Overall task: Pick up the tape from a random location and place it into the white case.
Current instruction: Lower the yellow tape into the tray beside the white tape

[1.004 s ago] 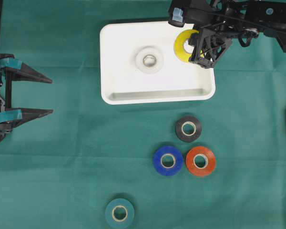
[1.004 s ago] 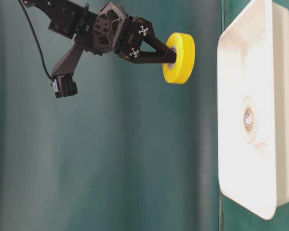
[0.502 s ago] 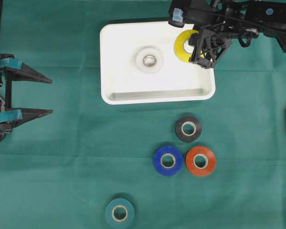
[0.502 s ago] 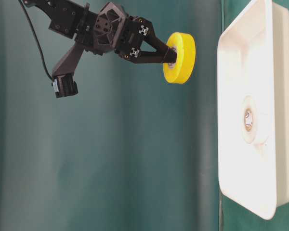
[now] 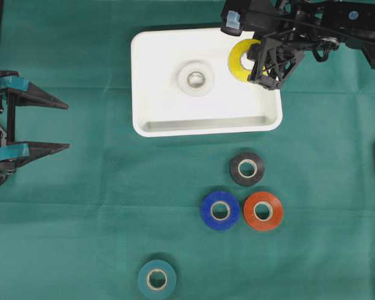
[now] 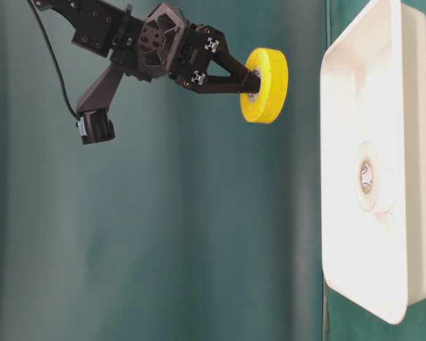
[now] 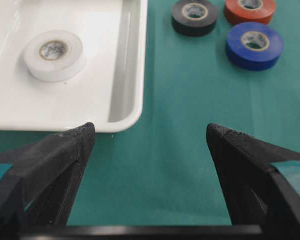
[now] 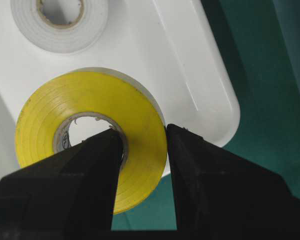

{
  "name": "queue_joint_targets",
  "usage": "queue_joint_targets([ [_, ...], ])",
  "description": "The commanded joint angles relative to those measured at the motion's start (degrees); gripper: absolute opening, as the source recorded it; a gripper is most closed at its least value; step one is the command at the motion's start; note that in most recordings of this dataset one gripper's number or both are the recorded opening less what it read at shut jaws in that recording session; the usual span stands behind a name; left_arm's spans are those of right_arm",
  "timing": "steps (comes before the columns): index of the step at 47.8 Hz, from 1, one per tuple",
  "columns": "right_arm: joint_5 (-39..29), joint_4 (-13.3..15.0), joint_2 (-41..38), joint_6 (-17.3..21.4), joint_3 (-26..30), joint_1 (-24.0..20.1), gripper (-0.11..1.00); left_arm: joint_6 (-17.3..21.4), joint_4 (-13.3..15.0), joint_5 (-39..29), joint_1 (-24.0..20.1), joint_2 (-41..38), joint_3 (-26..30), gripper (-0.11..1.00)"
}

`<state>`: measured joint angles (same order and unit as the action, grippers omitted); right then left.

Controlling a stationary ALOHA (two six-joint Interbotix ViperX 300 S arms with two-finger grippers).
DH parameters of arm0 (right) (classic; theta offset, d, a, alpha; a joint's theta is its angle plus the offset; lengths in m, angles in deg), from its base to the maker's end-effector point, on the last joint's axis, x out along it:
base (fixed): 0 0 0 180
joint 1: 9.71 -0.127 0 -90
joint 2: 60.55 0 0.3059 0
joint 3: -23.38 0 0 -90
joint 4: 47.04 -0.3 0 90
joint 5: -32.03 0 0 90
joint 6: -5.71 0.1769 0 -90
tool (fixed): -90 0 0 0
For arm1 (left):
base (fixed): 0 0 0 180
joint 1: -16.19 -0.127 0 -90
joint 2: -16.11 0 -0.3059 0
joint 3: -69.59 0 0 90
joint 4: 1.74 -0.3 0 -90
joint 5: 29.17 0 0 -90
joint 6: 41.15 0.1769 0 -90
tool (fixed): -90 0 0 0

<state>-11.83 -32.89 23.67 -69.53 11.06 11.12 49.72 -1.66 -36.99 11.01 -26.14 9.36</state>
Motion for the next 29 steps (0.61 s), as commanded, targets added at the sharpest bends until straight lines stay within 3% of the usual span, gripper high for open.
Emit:
queue_joint_targets([
  [1,0.35,0.0,1.58,0.09,0.53,-0.09,0.31,-0.09,0.09,0.35,-0.18,-0.62,0.62,0.94],
  [16,0.88,0.0,1.58,0.09,0.35,-0.09,0.31,-0.09,0.09,0.35,-0.18,-0.62,0.53,0.94],
  [29,5.45,-0.09,-0.18,1.67,-2.72,-0.09,0.31,-0.09,0.09,0.35,-0.18,-0.62,0.53,0.94],
])
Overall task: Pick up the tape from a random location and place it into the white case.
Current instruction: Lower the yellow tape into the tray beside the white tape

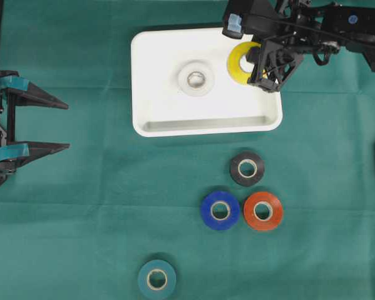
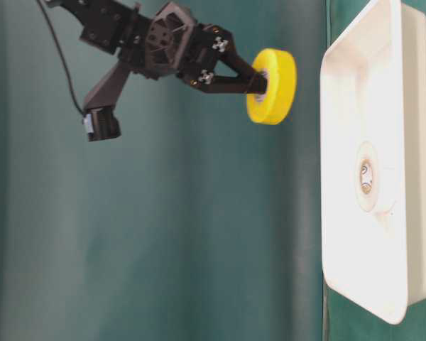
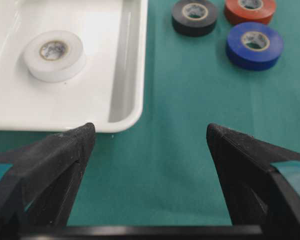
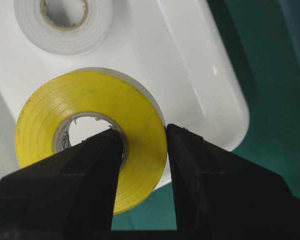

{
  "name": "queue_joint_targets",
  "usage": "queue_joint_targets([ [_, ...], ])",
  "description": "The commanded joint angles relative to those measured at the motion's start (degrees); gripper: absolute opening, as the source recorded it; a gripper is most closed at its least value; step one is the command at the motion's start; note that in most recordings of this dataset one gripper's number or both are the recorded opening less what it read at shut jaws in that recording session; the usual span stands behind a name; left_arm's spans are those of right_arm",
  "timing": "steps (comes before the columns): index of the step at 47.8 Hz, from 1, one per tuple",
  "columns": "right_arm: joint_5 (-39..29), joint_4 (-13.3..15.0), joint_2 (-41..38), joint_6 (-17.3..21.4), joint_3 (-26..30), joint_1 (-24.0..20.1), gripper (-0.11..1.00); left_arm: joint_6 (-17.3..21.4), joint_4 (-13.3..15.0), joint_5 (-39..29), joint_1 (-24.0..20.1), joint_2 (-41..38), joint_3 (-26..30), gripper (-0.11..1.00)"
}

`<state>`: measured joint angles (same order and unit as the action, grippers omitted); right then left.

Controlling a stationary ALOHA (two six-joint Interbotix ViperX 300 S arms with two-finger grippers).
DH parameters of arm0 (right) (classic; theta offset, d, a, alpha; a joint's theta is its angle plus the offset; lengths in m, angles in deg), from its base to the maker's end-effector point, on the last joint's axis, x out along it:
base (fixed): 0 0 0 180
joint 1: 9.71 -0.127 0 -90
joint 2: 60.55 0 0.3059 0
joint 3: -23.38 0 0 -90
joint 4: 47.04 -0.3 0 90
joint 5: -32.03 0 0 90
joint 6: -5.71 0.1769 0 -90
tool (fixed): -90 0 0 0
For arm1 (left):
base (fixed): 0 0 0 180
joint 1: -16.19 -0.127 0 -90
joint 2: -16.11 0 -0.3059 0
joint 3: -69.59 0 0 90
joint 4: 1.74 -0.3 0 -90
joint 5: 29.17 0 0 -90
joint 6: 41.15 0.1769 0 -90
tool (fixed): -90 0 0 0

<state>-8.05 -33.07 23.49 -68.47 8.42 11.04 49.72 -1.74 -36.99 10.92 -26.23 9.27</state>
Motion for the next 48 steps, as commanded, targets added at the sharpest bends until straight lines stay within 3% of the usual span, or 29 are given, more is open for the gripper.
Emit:
queue_joint_targets([
  [1,2.11,0.09,-0.26,0.88,-0.35,0.0,0.31,-0.09,0.18,0.44,-0.09,-0.53,0.7,0.94],
  [20,11.78,0.09,-8.88,4.13,-3.34,0.0,0.31,-0.09,0.09,0.62,-0.09,-0.53,0.7,0.94],
  [48,12.39,0.09,-10.81,5.36,-3.08,0.0,0.31,-0.09,0.09,0.62,-0.09,-0.62,0.7,0.94],
])
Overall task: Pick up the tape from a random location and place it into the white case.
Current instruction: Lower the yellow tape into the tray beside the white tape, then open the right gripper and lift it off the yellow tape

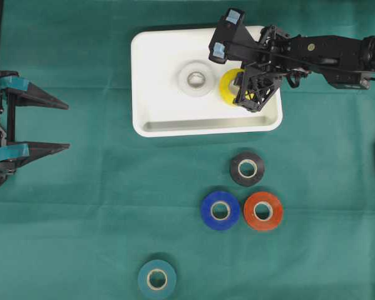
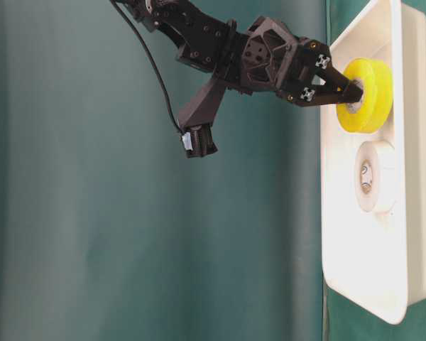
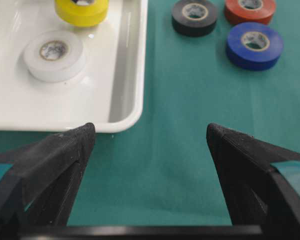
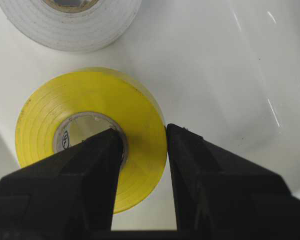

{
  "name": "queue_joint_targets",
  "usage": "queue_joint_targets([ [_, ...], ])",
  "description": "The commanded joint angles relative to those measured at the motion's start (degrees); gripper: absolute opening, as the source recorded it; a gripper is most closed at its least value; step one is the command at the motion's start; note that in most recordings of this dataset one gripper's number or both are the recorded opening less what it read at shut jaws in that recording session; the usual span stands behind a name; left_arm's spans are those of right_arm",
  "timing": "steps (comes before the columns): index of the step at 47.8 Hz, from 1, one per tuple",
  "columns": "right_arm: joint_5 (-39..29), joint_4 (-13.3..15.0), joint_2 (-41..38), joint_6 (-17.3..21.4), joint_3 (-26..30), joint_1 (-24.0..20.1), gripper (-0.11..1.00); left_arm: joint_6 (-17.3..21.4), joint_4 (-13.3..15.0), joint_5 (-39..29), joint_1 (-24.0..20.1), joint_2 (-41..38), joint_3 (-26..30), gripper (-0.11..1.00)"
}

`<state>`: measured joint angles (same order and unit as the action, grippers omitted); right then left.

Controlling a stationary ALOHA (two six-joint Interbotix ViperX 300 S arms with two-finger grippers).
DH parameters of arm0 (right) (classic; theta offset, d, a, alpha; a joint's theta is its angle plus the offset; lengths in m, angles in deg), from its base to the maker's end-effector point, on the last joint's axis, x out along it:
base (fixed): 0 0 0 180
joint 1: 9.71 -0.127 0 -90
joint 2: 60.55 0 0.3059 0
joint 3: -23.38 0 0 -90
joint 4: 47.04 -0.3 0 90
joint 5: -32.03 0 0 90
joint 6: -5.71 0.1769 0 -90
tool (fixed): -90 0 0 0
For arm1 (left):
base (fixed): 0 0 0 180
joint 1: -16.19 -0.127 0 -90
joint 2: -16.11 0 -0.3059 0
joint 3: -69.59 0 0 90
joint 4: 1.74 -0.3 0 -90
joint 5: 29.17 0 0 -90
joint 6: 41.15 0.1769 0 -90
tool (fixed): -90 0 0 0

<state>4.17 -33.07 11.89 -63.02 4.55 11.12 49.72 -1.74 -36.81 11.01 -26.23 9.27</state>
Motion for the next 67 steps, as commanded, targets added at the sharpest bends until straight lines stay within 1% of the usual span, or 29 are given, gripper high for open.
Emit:
queue_joint_targets([
  [1,0.18,0.18,0.79,-0.09,0.79,-0.09,0.31,-0.09,0.09,0.44,-0.18,-0.62,0.7,0.94],
  [7,0.09,0.35,0.79,0.09,0.88,-0.09,0.31,-0.09,0.09,0.35,-0.18,-0.53,0.7,0.94],
  [8,0.09,0.35,0.79,0.09,0.88,-0.09,0.34,-0.09,0.18,0.44,-0.18,-0.53,0.62,0.94],
  [10,-0.09,0.53,0.79,0.09,0.88,-0.09,0.46,-0.09,0.09,0.35,-0.18,-0.62,0.62,0.94],
  [11,-0.26,0.7,0.79,0.18,0.88,-0.09,0.54,-0.09,0.09,0.35,-0.18,-0.53,0.7,0.94],
  [15,-1.41,1.41,0.79,0.35,0.88,-0.09,0.77,-0.09,0.18,0.44,-0.18,-0.62,0.7,0.94],
  [17,-2.11,1.76,0.79,0.44,0.97,-0.09,0.86,-0.09,0.09,0.35,-0.18,-0.53,0.7,0.94],
  [19,-2.55,2.02,0.79,0.53,0.88,-0.09,0.91,-0.09,0.18,0.35,-0.18,-0.53,0.7,0.94],
  [21,-2.9,2.11,0.79,0.62,0.97,-0.09,0.91,-0.09,0.09,0.35,-0.18,-0.53,0.7,0.94],
  [26,-3.08,2.11,0.88,0.62,0.97,-0.09,0.86,-0.09,0.09,0.35,-0.18,-0.62,0.62,0.94],
  [37,-3.96,2.11,3.25,0.35,1.32,-0.09,0.87,-0.09,0.09,0.26,-0.18,-0.53,0.7,0.94],
  [45,-7.56,3.25,6.68,0.35,2.64,-0.09,0.87,-0.09,0.09,0.26,-0.18,-0.62,0.7,0.94],
  [59,-16.08,5.71,12.92,0.26,6.15,-0.09,0.87,-0.09,0.09,0.26,-0.18,-0.53,0.7,0.94],
  [67,-17.14,5.8,16.7,0.18,6.77,-0.09,0.86,-0.09,0.09,0.18,-0.18,-0.62,0.7,0.94],
])
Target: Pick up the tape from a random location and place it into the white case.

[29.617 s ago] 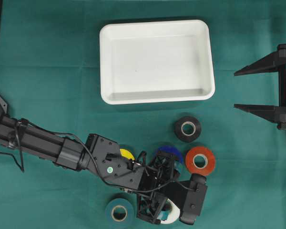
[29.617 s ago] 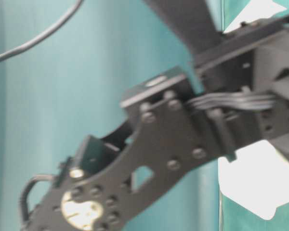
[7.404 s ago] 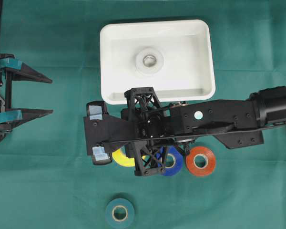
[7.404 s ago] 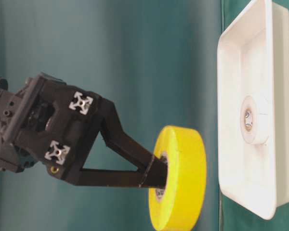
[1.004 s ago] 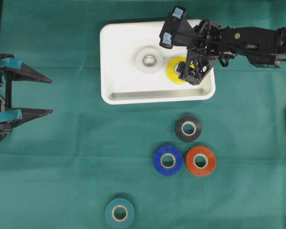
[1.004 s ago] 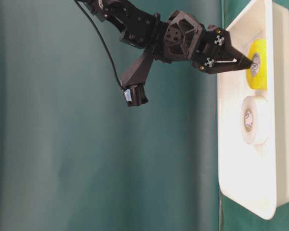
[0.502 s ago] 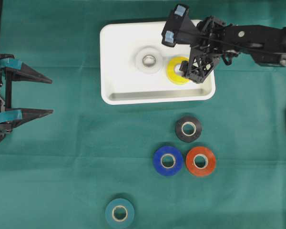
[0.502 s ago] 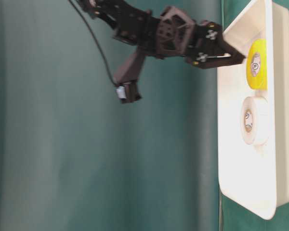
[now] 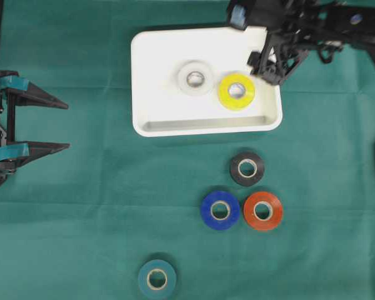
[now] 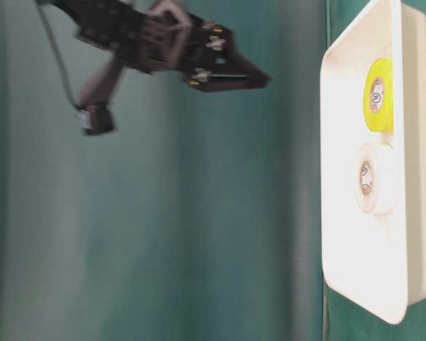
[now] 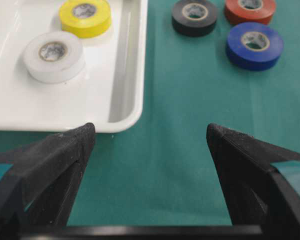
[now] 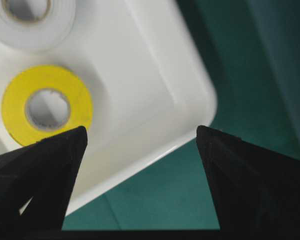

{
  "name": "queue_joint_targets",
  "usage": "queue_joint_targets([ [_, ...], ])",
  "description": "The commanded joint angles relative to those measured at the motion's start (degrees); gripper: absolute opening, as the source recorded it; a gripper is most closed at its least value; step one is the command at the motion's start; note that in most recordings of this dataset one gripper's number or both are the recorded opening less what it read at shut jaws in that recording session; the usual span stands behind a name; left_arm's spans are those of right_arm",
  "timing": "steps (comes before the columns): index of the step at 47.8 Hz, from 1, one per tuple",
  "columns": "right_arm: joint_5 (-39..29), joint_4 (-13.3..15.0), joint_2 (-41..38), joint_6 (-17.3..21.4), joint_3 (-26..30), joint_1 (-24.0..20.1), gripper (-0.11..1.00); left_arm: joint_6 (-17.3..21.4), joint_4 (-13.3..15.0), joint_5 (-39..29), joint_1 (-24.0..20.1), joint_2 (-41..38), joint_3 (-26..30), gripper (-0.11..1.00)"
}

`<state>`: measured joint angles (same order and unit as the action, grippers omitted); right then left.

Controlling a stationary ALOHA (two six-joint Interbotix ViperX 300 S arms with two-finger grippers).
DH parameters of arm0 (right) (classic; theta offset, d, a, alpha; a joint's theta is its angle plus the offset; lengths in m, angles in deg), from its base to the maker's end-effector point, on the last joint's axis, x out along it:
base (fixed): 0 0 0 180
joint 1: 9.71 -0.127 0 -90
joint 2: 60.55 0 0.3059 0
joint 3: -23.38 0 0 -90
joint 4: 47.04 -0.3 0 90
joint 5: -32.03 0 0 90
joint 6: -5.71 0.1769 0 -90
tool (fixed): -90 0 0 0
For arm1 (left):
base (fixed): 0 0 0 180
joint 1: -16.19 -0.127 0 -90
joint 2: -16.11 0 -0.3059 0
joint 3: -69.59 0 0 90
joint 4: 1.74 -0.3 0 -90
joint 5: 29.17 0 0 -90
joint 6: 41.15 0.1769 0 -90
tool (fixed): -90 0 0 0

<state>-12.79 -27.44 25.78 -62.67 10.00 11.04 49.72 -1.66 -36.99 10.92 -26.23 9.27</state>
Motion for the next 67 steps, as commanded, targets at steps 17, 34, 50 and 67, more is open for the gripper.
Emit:
queue_joint_targets([
  [17,-0.26,0.18,3.96,0.09,1.05,0.0,0.86,0.09,0.0,0.35,-0.09,-0.53,0.7,0.94],
  [34,0.79,-0.35,3.96,0.88,1.05,-3.43,0.86,0.0,0.0,0.35,-0.09,-0.62,0.62,0.94],
  [50,5.27,-0.7,3.96,2.81,1.41,-16.35,0.86,0.0,0.0,0.09,-0.09,-0.53,0.7,0.94],
  [67,10.46,-0.62,3.96,2.81,0.88,-21.53,0.85,0.0,0.0,0.09,-0.18,-0.53,0.7,0.94],
])
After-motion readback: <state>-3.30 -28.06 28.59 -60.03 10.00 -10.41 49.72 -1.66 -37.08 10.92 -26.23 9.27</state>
